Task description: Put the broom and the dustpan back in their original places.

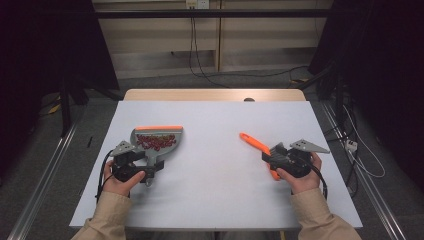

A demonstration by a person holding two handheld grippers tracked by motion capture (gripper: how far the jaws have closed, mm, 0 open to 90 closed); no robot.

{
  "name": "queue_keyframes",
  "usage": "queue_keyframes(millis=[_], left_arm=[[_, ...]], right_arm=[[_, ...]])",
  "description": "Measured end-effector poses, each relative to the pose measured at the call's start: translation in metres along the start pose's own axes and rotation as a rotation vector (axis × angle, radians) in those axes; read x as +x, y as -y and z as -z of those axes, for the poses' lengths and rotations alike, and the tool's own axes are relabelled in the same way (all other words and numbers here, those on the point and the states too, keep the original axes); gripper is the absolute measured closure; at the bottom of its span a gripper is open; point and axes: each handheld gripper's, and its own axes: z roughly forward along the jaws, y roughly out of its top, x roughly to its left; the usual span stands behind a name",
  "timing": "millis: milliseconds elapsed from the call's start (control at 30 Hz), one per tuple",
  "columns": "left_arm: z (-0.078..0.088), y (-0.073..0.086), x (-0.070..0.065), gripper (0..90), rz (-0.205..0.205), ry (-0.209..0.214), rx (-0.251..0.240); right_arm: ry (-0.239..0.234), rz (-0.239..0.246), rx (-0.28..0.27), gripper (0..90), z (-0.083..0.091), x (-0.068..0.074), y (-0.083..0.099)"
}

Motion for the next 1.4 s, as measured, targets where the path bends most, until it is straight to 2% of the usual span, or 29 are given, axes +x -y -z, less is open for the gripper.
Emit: queue_keyframes(millis=[200, 333, 467, 533, 600, 633, 900, 1167, 1300, 1400], left_arm=[[0.004, 0.0, 0.0, 7.2, -0.032, 0.037, -0.008], [0.009, 0.003, 0.001, 6.9, -0.058, 0.076, -0.027], [0.013, 0.007, 0.002, 6.7, -0.076, 0.09, -0.028], [0.015, 0.009, 0.003, 6.7, -0.09, 0.092, -0.021], [0.017, 0.012, 0.004, 6.7, -0.08, 0.092, -0.025], [0.018, 0.012, 0.006, 6.7, -0.087, 0.087, -0.013], [0.023, 0.019, 0.009, 6.7, -0.097, 0.091, -0.015], [0.027, 0.024, 0.01, 6.7, -0.088, 0.091, -0.012], [0.029, 0.027, 0.011, 6.7, -0.106, 0.09, -0.006], [0.031, 0.031, 0.011, 6.7, -0.103, 0.088, 0.002]], right_arm=[[-0.025, 0.035, 0.002, 27.0, 0.004, 0.003, 0.002], [-0.038, 0.051, 0.007, 25.4, 0.009, 0.003, 0.006], [-0.04, 0.058, 0.016, 24.9, 0.014, 0.001, 0.01], [-0.044, 0.063, 0.017, 24.6, 0.017, 0.0, 0.011], [-0.044, 0.071, 0.023, 24.1, 0.019, -0.001, 0.013], [-0.044, 0.073, 0.023, 23.9, 0.02, -0.001, 0.014], [-0.038, 0.087, 0.035, 22.3, 0.028, -0.004, 0.02], [-0.026, 0.091, 0.051, 20.6, 0.039, -0.01, 0.028], [-0.021, 0.099, 0.055, 20.1, 0.045, -0.014, 0.031], [-0.015, 0.1, 0.056, 19.8, 0.049, -0.016, 0.034]])
